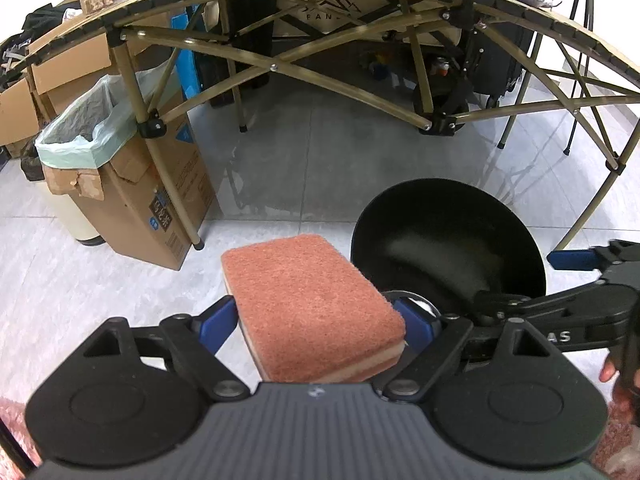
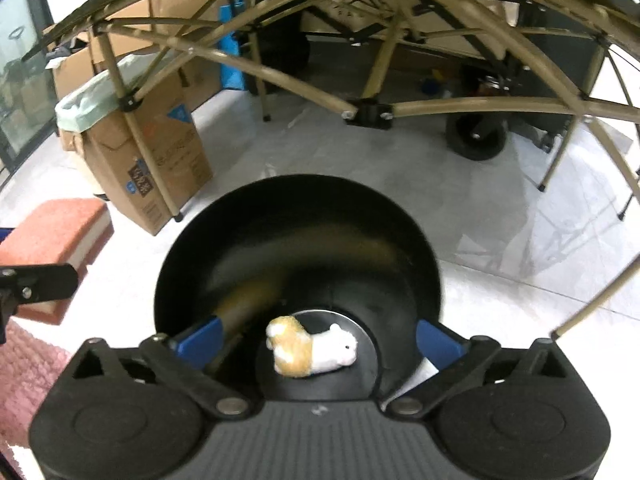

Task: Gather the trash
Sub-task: 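Lower the plush into the bin and open the right tool, then lower the sponge into the bin and open the left tool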

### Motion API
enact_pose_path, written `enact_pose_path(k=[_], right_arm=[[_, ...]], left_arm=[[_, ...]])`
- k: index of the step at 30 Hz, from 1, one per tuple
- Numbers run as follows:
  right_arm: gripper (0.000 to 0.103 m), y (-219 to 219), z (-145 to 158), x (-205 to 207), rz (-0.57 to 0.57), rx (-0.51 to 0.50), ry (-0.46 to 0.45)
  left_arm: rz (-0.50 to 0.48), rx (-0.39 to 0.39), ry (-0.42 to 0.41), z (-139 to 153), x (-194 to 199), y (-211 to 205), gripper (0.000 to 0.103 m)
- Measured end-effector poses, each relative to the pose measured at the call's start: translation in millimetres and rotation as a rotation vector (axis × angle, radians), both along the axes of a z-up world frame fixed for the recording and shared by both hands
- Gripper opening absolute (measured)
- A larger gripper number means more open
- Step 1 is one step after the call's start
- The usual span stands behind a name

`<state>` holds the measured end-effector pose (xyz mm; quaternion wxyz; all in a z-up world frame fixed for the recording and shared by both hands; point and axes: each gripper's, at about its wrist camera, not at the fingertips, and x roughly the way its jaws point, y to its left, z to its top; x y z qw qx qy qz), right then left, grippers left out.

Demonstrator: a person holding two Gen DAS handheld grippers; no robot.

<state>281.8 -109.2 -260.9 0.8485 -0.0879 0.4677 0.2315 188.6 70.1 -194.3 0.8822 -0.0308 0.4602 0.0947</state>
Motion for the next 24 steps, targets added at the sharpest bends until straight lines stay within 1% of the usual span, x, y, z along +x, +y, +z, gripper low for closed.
enact_pose_path(k=[5,13,24], right_arm=[[0.103,-21.5,10.9,-2.1,-0.051,-0.005,0.004],[0.103,-70.4,29.4,0.4,-0.174,0.003,-0.008],[0.103,-122.3,55.6,2.5,-0.284,0.037,-0.039]], left_arm=[[-0.033,0.005,-0.012,5.1,5.8,-11.0,0.086],[-0.113,0.029,-0.024,6.1,24.1,-42.7,0.086],[-0.196,0.024,-0.04,2.9,48.7,-76.4,0.086]])
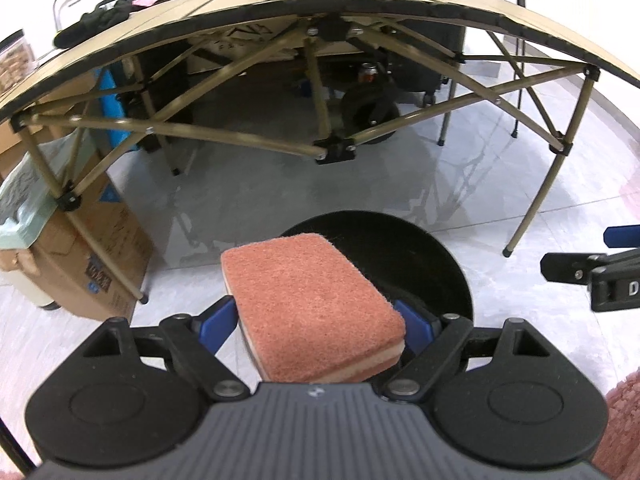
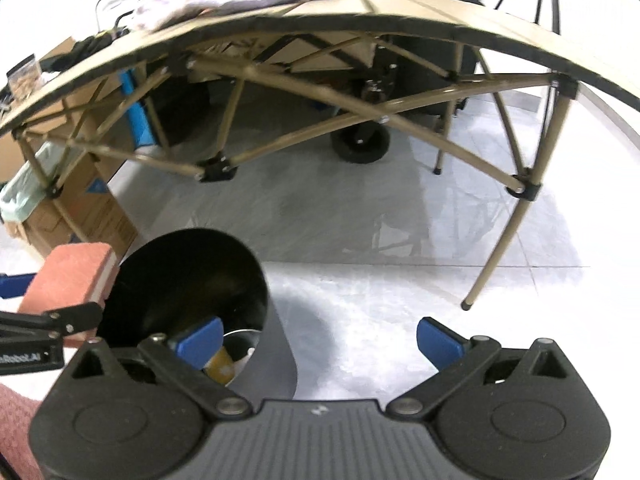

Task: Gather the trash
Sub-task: 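Lower the sponge into the bin and open the left tool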

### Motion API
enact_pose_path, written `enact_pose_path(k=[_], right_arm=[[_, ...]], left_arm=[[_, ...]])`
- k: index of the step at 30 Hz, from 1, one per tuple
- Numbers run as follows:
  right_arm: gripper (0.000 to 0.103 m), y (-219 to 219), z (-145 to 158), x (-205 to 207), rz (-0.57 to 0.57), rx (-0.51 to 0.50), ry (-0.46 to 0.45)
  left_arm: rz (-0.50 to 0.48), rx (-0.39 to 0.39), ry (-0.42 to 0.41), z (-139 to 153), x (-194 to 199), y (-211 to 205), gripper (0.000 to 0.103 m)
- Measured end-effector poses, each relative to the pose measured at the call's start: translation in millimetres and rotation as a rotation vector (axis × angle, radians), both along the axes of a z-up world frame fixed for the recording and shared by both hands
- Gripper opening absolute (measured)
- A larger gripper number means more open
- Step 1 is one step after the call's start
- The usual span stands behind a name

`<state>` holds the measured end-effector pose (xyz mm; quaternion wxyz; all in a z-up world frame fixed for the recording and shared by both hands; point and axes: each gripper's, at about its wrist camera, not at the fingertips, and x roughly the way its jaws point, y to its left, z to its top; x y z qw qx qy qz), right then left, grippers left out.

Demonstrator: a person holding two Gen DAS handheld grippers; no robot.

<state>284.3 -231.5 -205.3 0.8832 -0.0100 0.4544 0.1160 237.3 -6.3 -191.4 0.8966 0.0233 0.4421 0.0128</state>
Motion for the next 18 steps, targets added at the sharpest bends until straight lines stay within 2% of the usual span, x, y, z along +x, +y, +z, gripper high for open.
enact_pose_path(k=[7,18], right_arm=[[0.103,-9.8,-2.5,7.4,-0.058,0.027,0.015],[0.103,-6.8,-7.6,13.8,-0.056,0.013,0.031]], left_arm=[[-0.034,-0.006,0.018,-11.1,19.5,-17.3,0.086],[-0.055,-0.015,0.061,-28.6,41.3,-25.7,0.089]])
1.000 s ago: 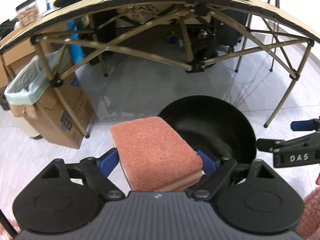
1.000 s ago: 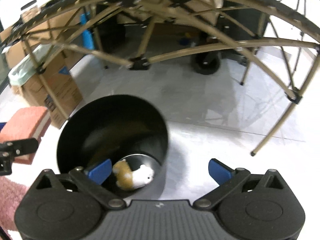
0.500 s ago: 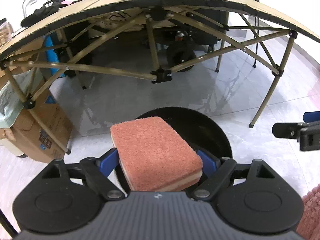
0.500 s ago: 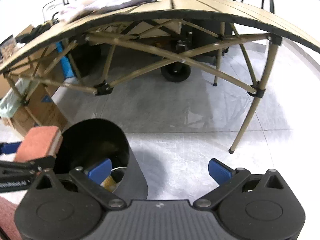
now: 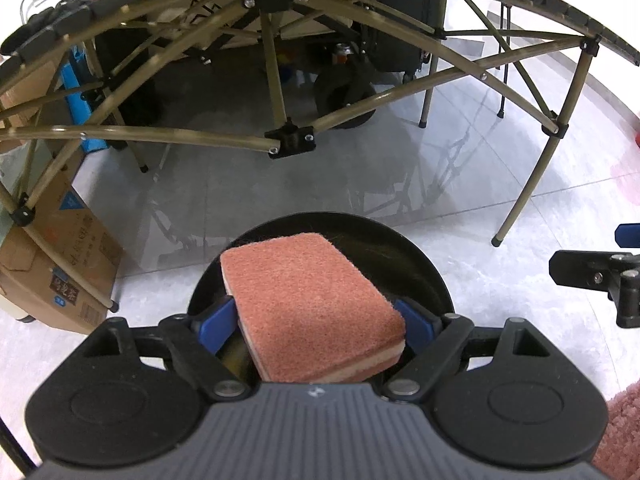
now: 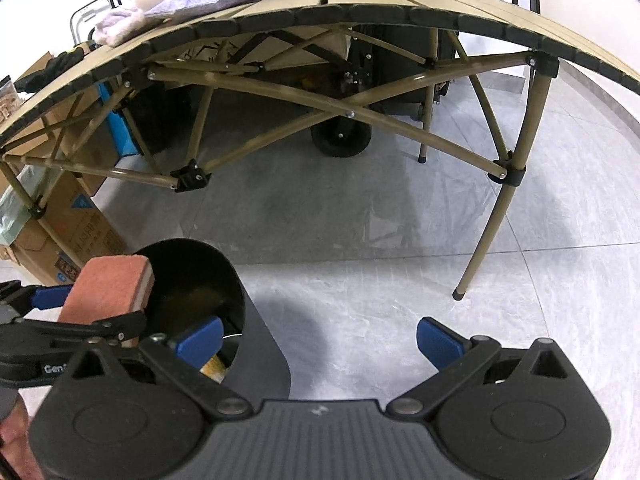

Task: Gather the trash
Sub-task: 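Lower the sponge into the bin and open the left tool, then raise both tools from the bin back toward the table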

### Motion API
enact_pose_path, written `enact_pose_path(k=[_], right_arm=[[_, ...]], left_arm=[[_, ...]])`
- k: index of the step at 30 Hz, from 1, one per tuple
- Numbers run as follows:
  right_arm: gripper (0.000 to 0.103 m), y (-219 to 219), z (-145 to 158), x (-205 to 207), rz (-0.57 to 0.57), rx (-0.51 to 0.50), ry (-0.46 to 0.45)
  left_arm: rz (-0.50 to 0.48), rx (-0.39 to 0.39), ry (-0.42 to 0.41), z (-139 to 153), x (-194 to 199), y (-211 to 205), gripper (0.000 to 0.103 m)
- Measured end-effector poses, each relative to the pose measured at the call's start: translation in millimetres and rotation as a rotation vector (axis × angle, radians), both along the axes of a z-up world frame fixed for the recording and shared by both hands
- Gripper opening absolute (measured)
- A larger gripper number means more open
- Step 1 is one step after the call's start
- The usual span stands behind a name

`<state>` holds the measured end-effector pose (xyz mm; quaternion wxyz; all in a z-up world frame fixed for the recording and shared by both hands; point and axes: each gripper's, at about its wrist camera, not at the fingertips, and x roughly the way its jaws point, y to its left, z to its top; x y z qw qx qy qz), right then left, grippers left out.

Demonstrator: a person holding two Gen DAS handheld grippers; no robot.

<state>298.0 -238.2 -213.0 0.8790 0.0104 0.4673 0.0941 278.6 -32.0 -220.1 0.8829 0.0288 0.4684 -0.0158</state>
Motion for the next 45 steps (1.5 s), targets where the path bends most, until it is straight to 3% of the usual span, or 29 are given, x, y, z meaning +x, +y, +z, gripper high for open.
enact_pose_path(k=[3,11,22,30,35,45], right_arm=[[0.103,-1.1,-0.2,1.8,-0.009,-0.006,-0.001],[0.103,2.3,-2.2,2.7,-0.002,-0.011,0.007],[0.103,6.3,-5.0,4.6,0.009,-0.021,0.014],[0.103,11.1,-7.2,6.2,0.023,-0.027,0.022],[0.103,20.2,-5.6,7.6,0.042,-0.028,0.019],[0.103,43.2,11.8,2.5,0.098,-0.015,-0.023]], left_arm=[[-0.008,-0.042,0.02,-1.3,0.2,3.1,0.103],[-0.003,-0.042,0.125,-8.0,4.0,5.5,0.103],[0.009,-0.017,0.177,-11.6,6.5,6.6,0.103],[0.015,0.015,0.186,-7.3,5.2,7.2,0.103],[0.01,-0.021,0.196,-2.7,2.3,13.9,0.103],[0.045,0.05,0.15,21.4,-10.2,34.3,0.103]])
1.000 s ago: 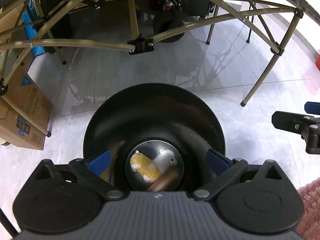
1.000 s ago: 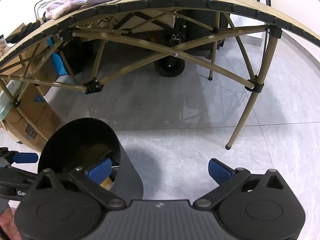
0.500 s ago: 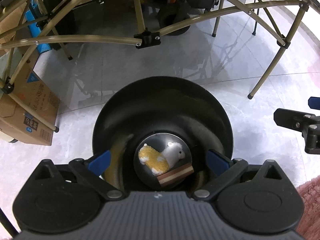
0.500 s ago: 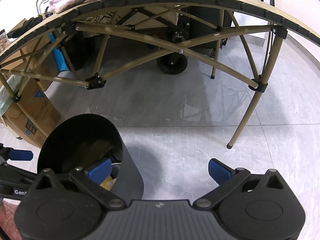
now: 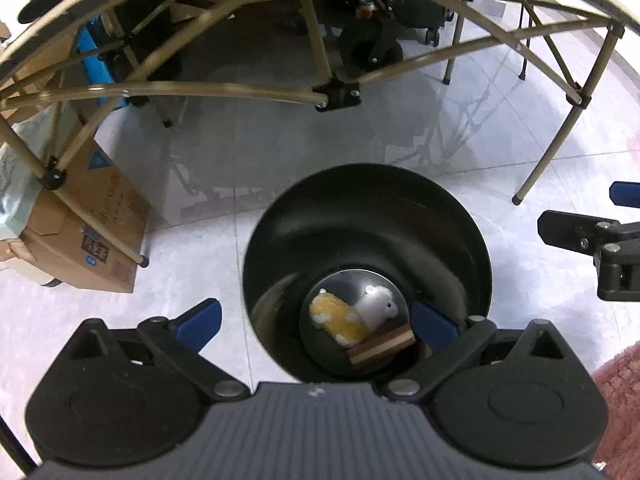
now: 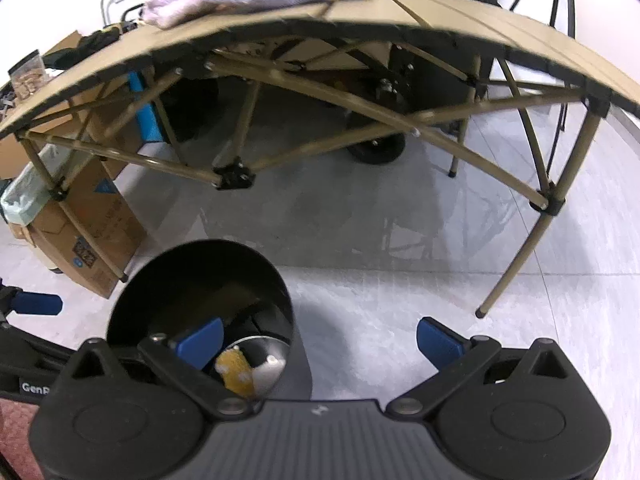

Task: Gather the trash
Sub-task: 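Raise both tools from the bin back toward the table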

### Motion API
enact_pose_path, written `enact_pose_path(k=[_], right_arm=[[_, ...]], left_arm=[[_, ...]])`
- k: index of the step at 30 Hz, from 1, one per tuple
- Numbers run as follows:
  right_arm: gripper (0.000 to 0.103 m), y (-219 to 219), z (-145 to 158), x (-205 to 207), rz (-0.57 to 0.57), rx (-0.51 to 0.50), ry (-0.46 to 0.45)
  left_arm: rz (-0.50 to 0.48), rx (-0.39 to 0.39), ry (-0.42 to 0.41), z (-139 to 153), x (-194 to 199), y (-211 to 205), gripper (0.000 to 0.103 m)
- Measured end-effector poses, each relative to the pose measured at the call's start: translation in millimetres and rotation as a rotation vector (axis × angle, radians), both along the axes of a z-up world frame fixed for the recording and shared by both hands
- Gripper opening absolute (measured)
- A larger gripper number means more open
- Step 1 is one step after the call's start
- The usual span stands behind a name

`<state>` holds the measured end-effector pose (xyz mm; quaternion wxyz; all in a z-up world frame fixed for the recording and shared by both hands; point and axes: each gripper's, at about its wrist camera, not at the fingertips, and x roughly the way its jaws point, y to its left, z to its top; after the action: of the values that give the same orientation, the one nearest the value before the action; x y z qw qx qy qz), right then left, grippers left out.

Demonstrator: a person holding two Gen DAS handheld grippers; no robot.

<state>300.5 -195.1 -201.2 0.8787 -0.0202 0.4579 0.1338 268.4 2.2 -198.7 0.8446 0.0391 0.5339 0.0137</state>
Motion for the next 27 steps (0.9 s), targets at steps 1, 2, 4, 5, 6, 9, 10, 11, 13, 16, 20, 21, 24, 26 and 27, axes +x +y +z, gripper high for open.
enact_pose_path(k=[1,2,4,5,6,9,10,11,13,16,20,21,24,26,27], right_arm=[[0.103,2.1,4.1,-1.7,0.004,0.003,-0.01],[0.103,3.0,7.7,-2.2,0.007,0.007,-0.021],[0.103,6.4,17.2,-5.3,0.011,0.015,-0.049],[0.103,7.0,22.1,-6.4,0.013,0.02,-0.064],[0.103,7.8,26.8,-7.6,0.015,0.024,-0.078],[0.103,10.0,40.0,-10.3,0.017,0.033,-0.119],[0.103,10.4,43.7,-10.9,0.016,0.036,-0.131],[0.103,10.5,48.2,-10.9,0.016,0.039,-0.141],[0.103,11.3,57.1,-11.2,0.015,0.047,-0.163],[0.103,12.7,71.5,-12.4,0.018,0.063,-0.199],[0.103,13.6,93.0,-12.8,0.017,0.08,-0.261],[0.103,13.2,97.0,-13.1,0.015,0.084,-0.274],[0.103,11.7,113.2,-19.2,0.012,0.104,-0.321],[0.103,9.3,122.5,-23.8,0.013,0.109,-0.348],[0.103,8.5,127.7,-27.0,0.014,0.111,-0.364]], left_arm=[[0.003,0.0,-0.009,3.7,-1.6,2.8,0.103],[0.008,0.001,-0.027,9.1,-3.9,5.5,0.103],[0.023,0.006,-0.061,19.2,-7.2,12.2,0.103],[0.033,0.007,-0.082,24.8,-9.4,16.7,0.103],[0.042,0.007,-0.099,29.4,-10.5,20.4,0.103],[0.073,0.006,-0.133,41.9,-10.5,30.4,0.103],[0.081,0.002,-0.141,45.7,-9.9,32.5,0.103],[0.087,-0.003,-0.151,50.8,-9.7,34.8,0.103],[0.093,-0.01,-0.176,61.6,-10.3,37.7,0.103],[0.1,-0.003,-0.235,80.8,-12.1,38.4,0.103],[0.117,0.006,-0.316,106.3,-13.0,42.7,0.103],[0.122,0.006,-0.332,112.2,-13.1,44.2,0.103],[0.138,0.0,-0.372,126.2,-16.3,46.7,0.103],[0.144,-0.002,-0.401,135.1,-21.3,47.9,0.103],[0.147,-0.001,-0.414,139.2,-23.5,47.7,0.103]])
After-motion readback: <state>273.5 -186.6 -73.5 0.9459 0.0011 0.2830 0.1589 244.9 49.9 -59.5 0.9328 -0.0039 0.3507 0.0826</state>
